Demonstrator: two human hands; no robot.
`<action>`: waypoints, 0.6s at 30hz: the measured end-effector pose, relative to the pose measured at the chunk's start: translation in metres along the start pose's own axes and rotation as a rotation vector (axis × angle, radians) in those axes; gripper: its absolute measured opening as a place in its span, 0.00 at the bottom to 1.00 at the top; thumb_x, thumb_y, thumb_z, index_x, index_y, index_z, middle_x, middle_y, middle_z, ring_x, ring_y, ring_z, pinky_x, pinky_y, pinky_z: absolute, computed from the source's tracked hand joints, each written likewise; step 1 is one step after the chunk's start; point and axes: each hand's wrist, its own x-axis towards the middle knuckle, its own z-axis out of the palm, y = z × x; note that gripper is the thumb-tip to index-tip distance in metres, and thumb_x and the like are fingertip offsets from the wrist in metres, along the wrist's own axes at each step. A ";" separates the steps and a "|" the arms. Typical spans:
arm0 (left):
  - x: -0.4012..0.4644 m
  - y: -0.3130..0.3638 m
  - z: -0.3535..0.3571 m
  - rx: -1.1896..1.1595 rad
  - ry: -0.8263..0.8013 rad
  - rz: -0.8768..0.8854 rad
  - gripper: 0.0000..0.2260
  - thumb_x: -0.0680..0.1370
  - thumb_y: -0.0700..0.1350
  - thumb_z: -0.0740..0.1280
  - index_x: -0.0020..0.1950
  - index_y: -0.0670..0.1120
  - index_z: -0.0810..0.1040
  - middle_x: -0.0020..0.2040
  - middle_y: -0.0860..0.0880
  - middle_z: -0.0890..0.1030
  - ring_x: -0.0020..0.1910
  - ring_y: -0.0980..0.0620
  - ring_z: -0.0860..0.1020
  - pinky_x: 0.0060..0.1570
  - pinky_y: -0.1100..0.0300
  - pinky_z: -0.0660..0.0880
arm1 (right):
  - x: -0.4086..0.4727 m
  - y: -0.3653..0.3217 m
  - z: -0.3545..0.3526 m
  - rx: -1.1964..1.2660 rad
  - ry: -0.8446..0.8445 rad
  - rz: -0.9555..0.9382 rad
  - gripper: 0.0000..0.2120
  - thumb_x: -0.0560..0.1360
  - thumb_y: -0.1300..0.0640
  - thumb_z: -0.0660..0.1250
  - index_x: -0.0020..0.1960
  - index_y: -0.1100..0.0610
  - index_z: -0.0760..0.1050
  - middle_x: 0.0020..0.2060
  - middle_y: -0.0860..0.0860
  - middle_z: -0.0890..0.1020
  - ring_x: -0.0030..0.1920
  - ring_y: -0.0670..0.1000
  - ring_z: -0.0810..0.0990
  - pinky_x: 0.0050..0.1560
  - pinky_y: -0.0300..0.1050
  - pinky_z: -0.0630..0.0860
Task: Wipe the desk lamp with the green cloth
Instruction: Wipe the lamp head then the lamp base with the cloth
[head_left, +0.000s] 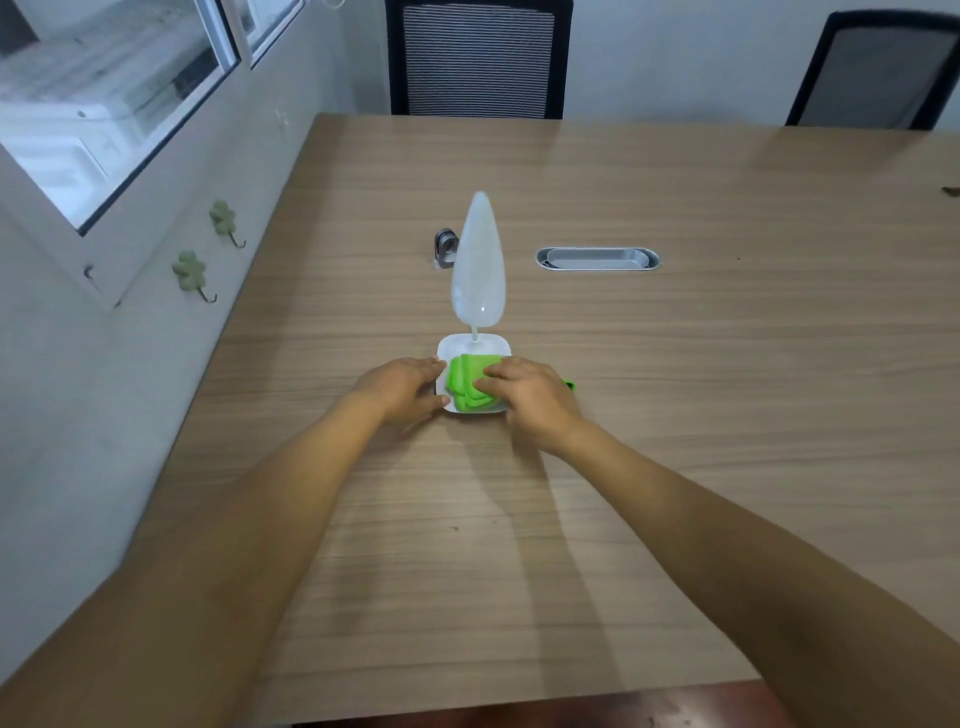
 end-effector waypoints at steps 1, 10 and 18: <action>0.000 0.000 0.000 -0.001 0.000 -0.005 0.29 0.77 0.58 0.61 0.76 0.53 0.60 0.77 0.55 0.60 0.76 0.52 0.60 0.74 0.53 0.61 | -0.007 0.006 0.001 -0.013 -0.032 -0.007 0.20 0.63 0.61 0.57 0.46 0.55 0.85 0.44 0.55 0.87 0.45 0.59 0.86 0.41 0.53 0.83; 0.000 0.000 0.002 0.006 -0.016 -0.015 0.29 0.78 0.57 0.59 0.77 0.52 0.57 0.78 0.55 0.57 0.77 0.53 0.58 0.75 0.54 0.60 | -0.028 0.035 -0.012 -0.131 0.125 0.138 0.22 0.64 0.60 0.54 0.46 0.57 0.85 0.46 0.56 0.87 0.46 0.61 0.85 0.45 0.55 0.82; 0.002 -0.002 0.001 0.008 0.001 -0.004 0.29 0.77 0.58 0.61 0.76 0.53 0.59 0.78 0.55 0.60 0.76 0.53 0.60 0.74 0.56 0.60 | -0.016 -0.003 0.004 -0.144 -0.089 0.120 0.21 0.62 0.62 0.60 0.50 0.53 0.84 0.48 0.56 0.86 0.50 0.61 0.84 0.46 0.56 0.81</action>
